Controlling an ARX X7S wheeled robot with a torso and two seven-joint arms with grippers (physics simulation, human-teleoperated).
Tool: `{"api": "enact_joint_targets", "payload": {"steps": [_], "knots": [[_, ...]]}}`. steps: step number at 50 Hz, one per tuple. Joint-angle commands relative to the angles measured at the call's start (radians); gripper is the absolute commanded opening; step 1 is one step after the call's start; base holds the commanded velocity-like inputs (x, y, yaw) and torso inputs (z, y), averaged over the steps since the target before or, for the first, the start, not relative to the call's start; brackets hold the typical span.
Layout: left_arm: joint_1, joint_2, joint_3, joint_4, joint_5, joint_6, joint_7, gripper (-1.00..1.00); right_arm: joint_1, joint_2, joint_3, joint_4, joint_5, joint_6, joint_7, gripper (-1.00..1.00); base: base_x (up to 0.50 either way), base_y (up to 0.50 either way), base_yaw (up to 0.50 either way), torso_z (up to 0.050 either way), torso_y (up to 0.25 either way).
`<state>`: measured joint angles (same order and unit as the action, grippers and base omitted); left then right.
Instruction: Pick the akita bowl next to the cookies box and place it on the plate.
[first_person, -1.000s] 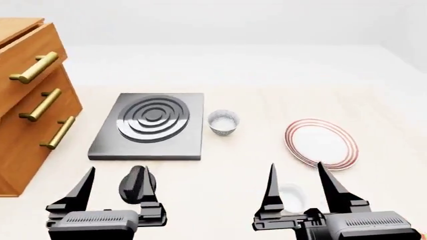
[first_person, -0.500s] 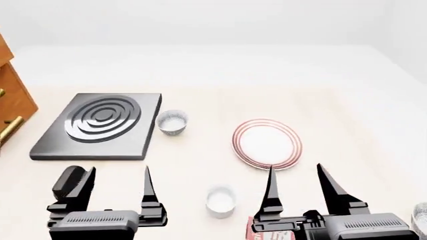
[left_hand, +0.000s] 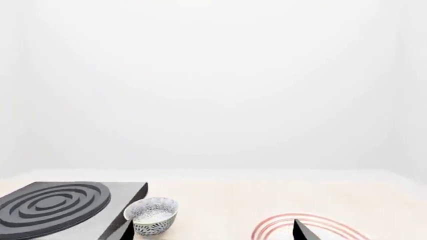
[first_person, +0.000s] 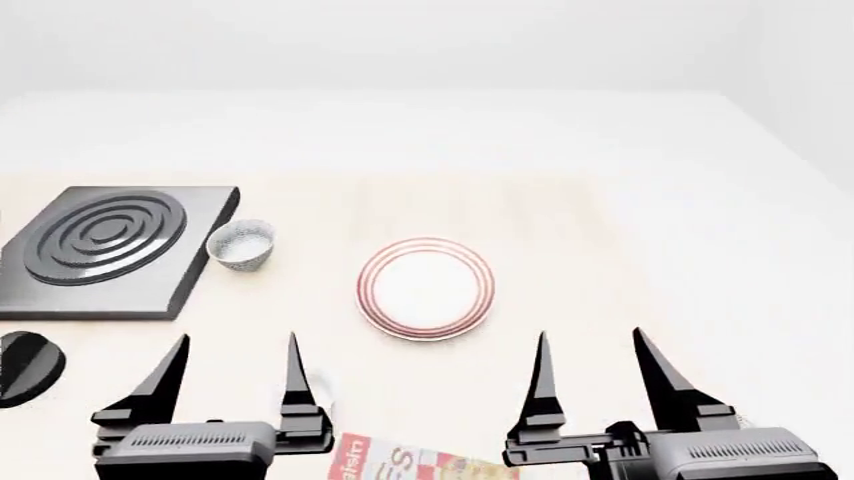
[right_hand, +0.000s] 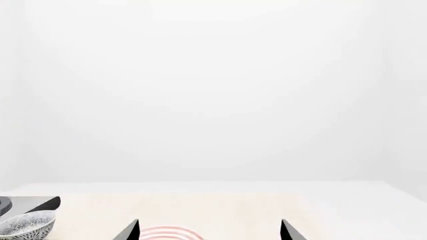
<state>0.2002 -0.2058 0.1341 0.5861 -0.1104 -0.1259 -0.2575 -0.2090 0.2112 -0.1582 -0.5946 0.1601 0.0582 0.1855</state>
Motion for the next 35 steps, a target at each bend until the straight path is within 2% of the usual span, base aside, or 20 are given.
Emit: {"api": "enact_joint_targets", "payload": {"steps": [1, 7, 16, 21, 35], "knots": [[-0.001, -0.007, 0.004, 0.004, -0.005, -0.001, -0.009, 1.00, 0.001, 0.007, -0.006, -0.001, 0.002, -0.002, 0.008, 1.00, 0.00, -0.50, 0.00, 0.000, 0.000], [-0.002, -0.010, 0.007, 0.002, -0.007, 0.000, -0.012, 1.00, 0.003, 0.008, -0.006, 0.007, 0.009, -0.013, 0.010, 1.00, 0.00, -0.43, 0.00, 0.000, 0.000], [-0.002, -0.015, 0.010, 0.002, -0.007, -0.003, -0.020, 1.00, 0.005, 0.015, -0.009, 0.005, 0.012, -0.003, 0.017, 1.00, 0.00, 0.00, 0.00, 0.000, 0.000], [-0.002, -0.018, 0.012, 0.005, -0.008, -0.003, -0.024, 1.00, 0.013, 0.021, -0.010, -0.006, 0.014, 0.012, 0.021, 1.00, 0.00, -0.34, 0.00, 0.000, 0.000], [-0.003, -0.025, 0.016, 0.001, -0.013, 0.001, -0.032, 1.00, 0.012, 0.028, -0.013, -0.007, 0.017, 0.001, 0.032, 1.00, 0.00, 0.00, 0.00, 0.000, 0.000]]}}
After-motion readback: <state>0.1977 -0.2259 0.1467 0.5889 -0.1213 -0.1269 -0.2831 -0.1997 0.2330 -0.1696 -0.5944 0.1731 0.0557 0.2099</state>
